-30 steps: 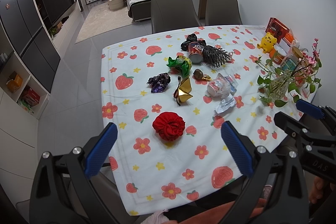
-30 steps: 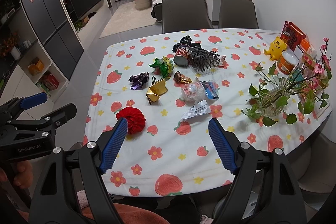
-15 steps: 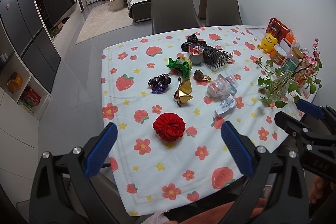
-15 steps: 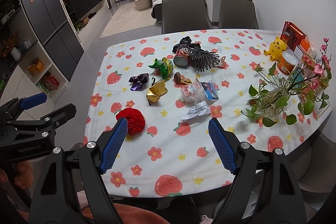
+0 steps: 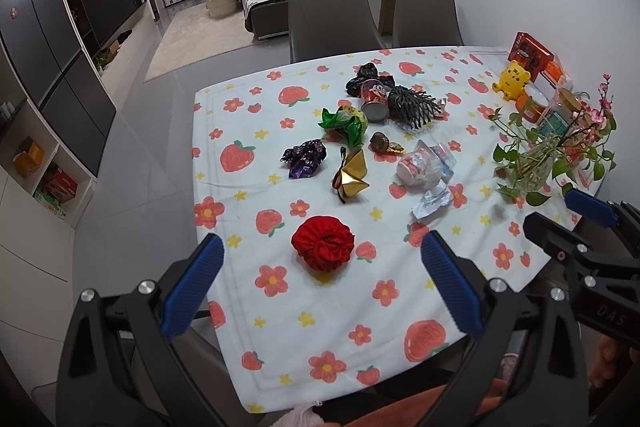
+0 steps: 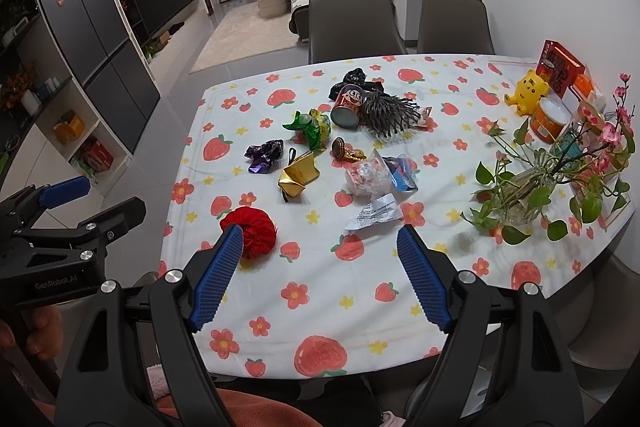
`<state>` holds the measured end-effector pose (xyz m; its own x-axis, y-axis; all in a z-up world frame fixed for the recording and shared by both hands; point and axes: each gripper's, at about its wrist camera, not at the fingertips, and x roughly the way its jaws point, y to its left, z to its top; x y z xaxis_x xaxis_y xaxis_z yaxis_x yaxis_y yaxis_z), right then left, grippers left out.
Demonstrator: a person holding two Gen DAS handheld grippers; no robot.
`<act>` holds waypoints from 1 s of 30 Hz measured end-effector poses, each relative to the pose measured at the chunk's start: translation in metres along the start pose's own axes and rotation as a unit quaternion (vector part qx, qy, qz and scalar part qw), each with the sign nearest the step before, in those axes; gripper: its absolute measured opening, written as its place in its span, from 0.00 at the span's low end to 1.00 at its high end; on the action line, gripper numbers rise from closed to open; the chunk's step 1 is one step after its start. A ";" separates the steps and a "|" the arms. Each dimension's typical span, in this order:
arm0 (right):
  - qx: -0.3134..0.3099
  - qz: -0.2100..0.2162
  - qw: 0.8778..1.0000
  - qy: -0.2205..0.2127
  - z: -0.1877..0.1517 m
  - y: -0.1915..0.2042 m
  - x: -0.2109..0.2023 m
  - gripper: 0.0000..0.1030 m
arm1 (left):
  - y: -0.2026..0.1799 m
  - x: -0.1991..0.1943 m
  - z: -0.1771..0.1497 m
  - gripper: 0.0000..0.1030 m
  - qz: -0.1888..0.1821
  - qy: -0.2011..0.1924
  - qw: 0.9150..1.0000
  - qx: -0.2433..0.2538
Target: Collect trash
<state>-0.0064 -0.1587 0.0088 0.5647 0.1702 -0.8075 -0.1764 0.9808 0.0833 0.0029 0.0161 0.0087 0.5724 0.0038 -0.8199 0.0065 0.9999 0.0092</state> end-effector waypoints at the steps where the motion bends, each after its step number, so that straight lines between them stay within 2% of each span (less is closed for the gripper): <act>1: 0.000 0.000 1.000 -0.001 0.000 -0.001 0.001 0.74 | 0.000 0.000 0.000 0.96 0.000 0.000 1.000 0.000; 7: 0.001 0.002 1.000 0.006 0.000 0.006 -0.001 0.74 | 0.009 0.009 -0.007 0.96 -0.002 0.010 1.000 -0.004; 11: 0.003 0.003 1.000 0.017 0.003 -0.001 0.031 0.74 | 0.009 0.017 -0.006 0.96 -0.002 0.023 1.000 -0.005; 17: 0.009 -0.005 0.999 0.040 0.005 -0.019 0.056 0.74 | 0.001 0.051 -0.004 0.96 -0.002 0.059 0.998 -0.013; 30: 0.013 -0.020 0.995 0.100 -0.005 -0.052 0.176 0.74 | -0.003 0.154 -0.017 0.96 0.010 0.120 0.992 -0.030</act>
<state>0.0983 -0.1802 -0.1408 0.3983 0.1103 -0.9106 -0.1346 0.9890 0.0609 0.0768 0.0134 -0.1270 0.3600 0.0179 -0.9328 -0.0556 0.9985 -0.0023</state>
